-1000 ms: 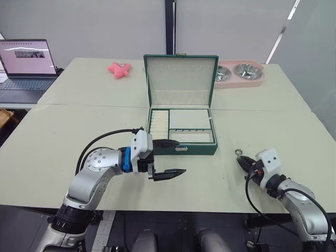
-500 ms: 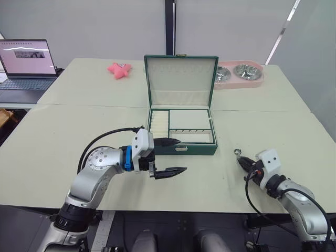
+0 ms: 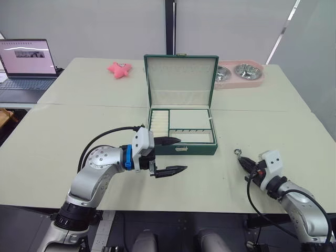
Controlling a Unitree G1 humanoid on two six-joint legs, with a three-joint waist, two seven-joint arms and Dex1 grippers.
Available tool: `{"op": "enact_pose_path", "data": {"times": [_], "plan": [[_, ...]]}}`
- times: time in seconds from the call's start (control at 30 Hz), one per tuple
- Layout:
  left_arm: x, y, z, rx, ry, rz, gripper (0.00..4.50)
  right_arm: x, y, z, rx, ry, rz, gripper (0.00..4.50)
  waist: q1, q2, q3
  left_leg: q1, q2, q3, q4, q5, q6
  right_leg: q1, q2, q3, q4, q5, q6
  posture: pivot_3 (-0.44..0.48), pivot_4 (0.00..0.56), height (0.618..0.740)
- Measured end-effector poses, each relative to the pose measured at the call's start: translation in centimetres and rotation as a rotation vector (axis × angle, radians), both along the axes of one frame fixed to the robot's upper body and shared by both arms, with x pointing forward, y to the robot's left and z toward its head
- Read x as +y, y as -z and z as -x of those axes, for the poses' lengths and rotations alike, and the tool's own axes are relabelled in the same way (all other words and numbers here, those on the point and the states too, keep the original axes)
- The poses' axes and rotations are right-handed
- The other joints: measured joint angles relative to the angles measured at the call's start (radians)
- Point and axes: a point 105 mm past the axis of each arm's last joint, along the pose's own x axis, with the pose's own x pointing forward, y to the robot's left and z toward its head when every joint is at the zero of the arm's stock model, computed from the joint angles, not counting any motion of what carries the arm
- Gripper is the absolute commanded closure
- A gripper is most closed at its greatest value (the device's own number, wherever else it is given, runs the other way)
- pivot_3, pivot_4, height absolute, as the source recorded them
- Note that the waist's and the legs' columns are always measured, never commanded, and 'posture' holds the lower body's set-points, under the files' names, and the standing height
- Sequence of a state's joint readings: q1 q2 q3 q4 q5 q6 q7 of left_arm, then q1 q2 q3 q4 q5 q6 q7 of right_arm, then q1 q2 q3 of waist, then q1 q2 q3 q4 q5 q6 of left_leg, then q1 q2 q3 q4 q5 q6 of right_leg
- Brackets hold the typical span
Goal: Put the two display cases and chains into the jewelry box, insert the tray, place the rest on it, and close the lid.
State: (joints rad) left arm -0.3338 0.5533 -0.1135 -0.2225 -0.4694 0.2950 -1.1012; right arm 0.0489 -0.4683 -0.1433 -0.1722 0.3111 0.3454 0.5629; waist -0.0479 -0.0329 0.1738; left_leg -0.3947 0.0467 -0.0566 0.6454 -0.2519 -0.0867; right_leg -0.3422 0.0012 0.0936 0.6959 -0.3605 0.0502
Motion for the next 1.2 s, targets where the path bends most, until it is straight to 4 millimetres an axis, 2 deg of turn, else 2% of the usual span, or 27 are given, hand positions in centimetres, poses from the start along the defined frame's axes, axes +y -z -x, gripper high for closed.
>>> {"op": "enact_pose_path", "data": {"times": [0.13,0.47,0.77,0.9,1.0,1.2], "plan": [[0.0,0.0,0.0,0.002,-0.004,0.0,0.0,0.6,-0.7,0.0,0.012,-0.043,-0.031,4.49,0.0,0.003,0.002,-0.001,0.0,0.0,0.0,0.0,0.0,-0.001,0.0,0.001,0.0,0.0,0.0,0.0,0.15,0.74],[0.0,-0.1,-0.3,-0.001,-0.029,0.012,0.0,2.7,-7.0,-1.2,-0.104,-0.176,-0.071,4.49,0.0,0.005,0.003,-0.003,0.0,0.0,0.0,0.0,0.0,-0.003,0.0,0.0,0.0,0.0,0.0,0.0,0.15,0.74],[0.7,0.0,-0.7,0.004,-0.109,0.031,0.0,4.6,-10.3,-2.0,-0.15,-0.266,-0.095,4.49,0.0,0.005,0.003,-0.004,0.0,0.0,0.0,0.0,0.0,-0.005,0.0,0.001,0.0,0.0,0.0,0.0,0.15,0.74],[1.1,0.3,-0.5,0.019,-0.159,0.042,0.0,6.3,-12.5,-2.6,-0.198,-0.344,-0.099,4.49,-0.003,0.005,0.004,-0.005,0.0,0.001,0.0,0.0,0.0,-0.006,0.0,0.001,0.001,0.0,0.0,0.0,0.15,0.74],[1.7,0.3,-0.6,0.024,-0.206,0.054,0.0,6.9,-13.2,-2.9,-0.207,-0.376,-0.1,4.49,0.0,0.005,0.004,-0.005,0.0,0.001,0.0,0.0,0.0,-0.006,0.0,0.001,0.0,0.0,0.0,0.0,0.15,0.74],[3.1,0.4,-0.4,0.028,-0.31,0.08,0.0,9.5,-14.3,-4.0,-0.213,-0.477,-0.128,4.49,-0.004,0.006,0.004,-0.005,0.0,0.002,0.0,0.0,0.0,-0.008,0.0,0.002,0.001,0.0,0.0,0.0,0.15,0.74]]}}
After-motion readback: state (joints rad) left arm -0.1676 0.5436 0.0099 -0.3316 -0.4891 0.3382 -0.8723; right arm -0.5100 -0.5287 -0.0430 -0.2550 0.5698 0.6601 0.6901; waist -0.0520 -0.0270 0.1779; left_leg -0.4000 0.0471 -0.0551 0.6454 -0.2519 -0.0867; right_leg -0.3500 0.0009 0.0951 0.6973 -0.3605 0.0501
